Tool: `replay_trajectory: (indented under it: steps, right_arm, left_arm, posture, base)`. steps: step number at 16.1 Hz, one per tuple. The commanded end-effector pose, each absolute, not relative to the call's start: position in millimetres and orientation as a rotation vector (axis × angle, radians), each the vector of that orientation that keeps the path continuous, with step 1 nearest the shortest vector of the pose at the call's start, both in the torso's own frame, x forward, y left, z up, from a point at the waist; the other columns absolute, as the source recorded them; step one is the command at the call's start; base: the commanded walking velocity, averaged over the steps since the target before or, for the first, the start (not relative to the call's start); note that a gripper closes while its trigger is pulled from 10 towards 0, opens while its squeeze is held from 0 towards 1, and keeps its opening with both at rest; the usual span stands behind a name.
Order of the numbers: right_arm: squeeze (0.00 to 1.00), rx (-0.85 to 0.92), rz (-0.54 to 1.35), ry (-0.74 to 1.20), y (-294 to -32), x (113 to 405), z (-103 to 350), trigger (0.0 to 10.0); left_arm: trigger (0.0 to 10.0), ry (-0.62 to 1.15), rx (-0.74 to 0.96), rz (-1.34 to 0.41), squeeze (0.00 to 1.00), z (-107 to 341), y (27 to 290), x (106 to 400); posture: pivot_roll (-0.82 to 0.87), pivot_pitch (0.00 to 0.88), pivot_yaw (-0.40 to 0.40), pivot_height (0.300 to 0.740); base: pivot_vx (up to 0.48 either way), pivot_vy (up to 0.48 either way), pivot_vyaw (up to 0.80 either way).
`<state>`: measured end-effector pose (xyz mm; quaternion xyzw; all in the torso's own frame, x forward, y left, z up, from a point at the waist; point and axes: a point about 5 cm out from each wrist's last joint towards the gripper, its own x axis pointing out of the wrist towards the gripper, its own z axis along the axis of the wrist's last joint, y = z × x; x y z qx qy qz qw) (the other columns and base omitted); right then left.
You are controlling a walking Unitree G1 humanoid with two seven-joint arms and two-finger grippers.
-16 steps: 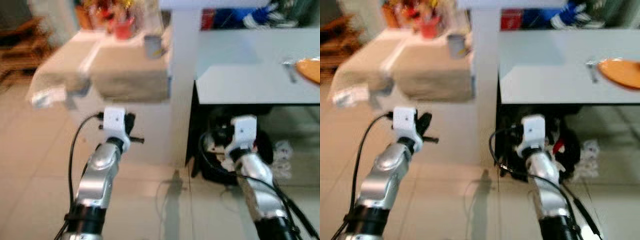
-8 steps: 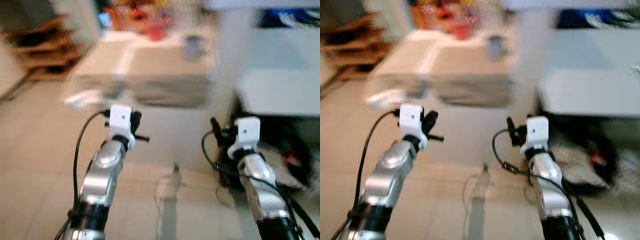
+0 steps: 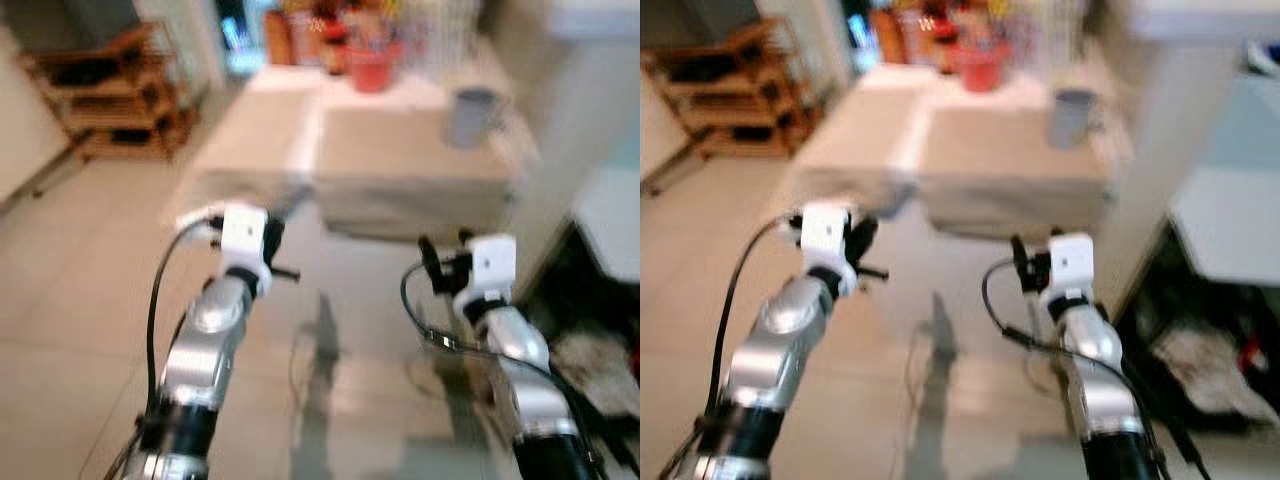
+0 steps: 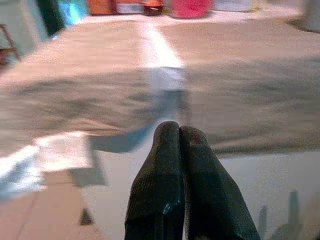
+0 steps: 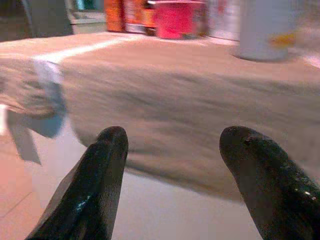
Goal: Setting the table
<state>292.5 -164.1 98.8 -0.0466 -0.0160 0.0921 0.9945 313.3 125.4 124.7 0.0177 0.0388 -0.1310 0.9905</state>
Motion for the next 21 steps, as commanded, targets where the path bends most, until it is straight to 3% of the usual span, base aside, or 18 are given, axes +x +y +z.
replay_trajectory:
  steps: [1, 7, 11, 16, 21]
  right_arm:
    - [0.0, -0.089, 0.21, -0.046, -155, 292, 101, 10.0]
    - [0.0, -0.094, 0.217, -0.053, -154, 292, 101, 10.0]
    - [0.0, -0.2, 0.174, -0.308, -158, 285, 154, 10.0]
    - [0.0, -0.173, 0.116, -0.275, -166, 282, 151, 10.0]
    - [0.0, -0.173, 0.142, -0.238, -158, 281, 142, 10.0]
  left_arm:
    - [10.0, 0.086, 0.044, -0.241, 0.0, 124, 133, 314]
    - [10.0, 0.079, 0.062, -0.234, 0.0, 124, 133, 315]
    - [10.0, 0.042, 0.049, -0.235, 0.0, 129, 135, 313]
    - [10.0, 0.04, 0.067, -0.234, 0.0, 135, 139, 322]
    - [10.0, 0.036, 0.067, -0.249, 0.0, 136, 136, 326]
  posture:
    - [-0.14, 0.0, 0.087, 0.736]
    - [-0.14, 0.0, 0.083, 0.736]
    - [-0.15, 0.0, 0.085, 0.736]
    - [-0.16, 0.0, 0.092, 0.736]
    - [-0.16, 0.0, 0.099, 0.736]
  base:
    - [0.472, 0.0, 0.0]
    - [0.394, 0.0, 0.0]
    - [0.0, 0.0, 0.0]
    - [0.0, 0.0, 0.0]
    - [0.295, -0.374, 0.0]
